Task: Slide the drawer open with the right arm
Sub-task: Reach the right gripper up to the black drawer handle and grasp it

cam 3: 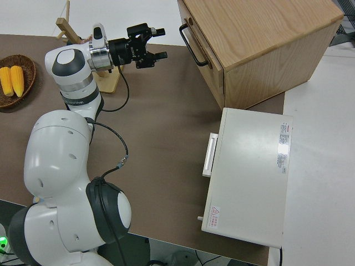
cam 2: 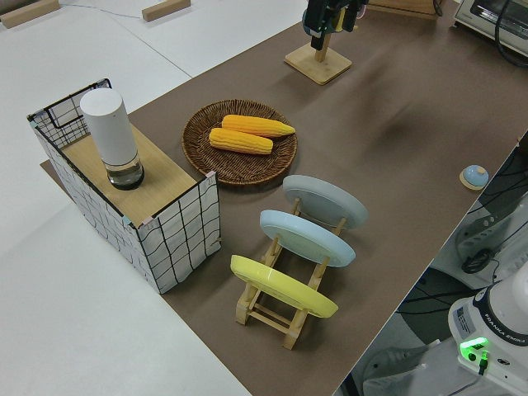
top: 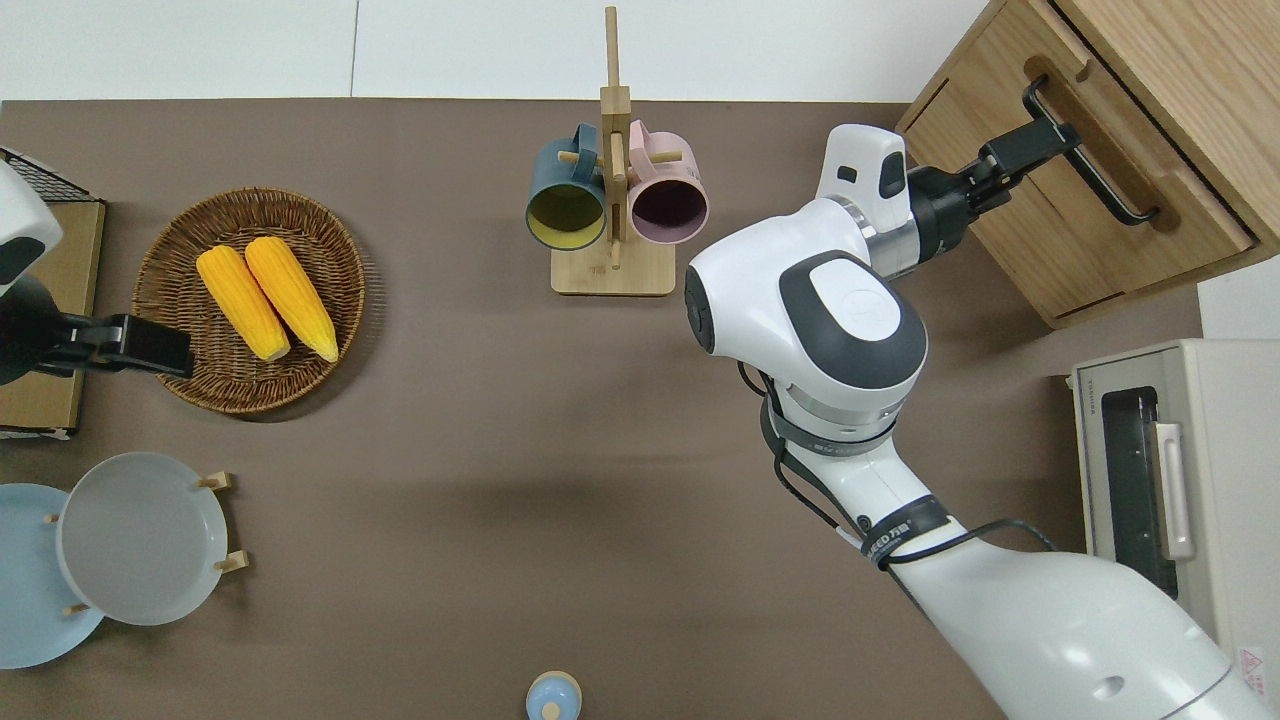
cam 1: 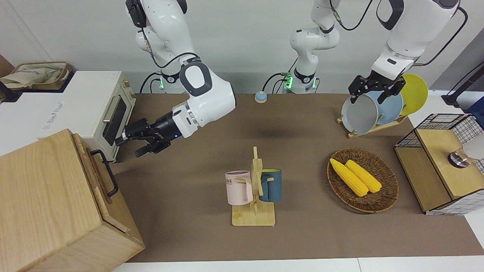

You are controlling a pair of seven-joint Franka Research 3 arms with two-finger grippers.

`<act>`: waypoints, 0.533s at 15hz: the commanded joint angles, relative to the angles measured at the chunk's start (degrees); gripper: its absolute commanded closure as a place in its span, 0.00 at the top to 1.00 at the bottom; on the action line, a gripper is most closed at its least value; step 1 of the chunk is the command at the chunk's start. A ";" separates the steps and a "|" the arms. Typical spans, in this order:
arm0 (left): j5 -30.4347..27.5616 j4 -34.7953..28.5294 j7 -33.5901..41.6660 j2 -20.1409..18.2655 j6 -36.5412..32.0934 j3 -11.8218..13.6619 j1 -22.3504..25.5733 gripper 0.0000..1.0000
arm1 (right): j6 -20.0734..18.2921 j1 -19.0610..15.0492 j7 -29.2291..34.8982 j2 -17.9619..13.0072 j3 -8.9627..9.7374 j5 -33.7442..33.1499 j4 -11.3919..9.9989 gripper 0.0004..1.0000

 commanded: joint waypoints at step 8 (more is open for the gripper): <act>1.02 0.58 -0.60 -0.25 -1.03 0.02 -0.39 0.99 | 1.04 -3.20 8.45 2.37 -0.02 -9.61 -3.81 0.98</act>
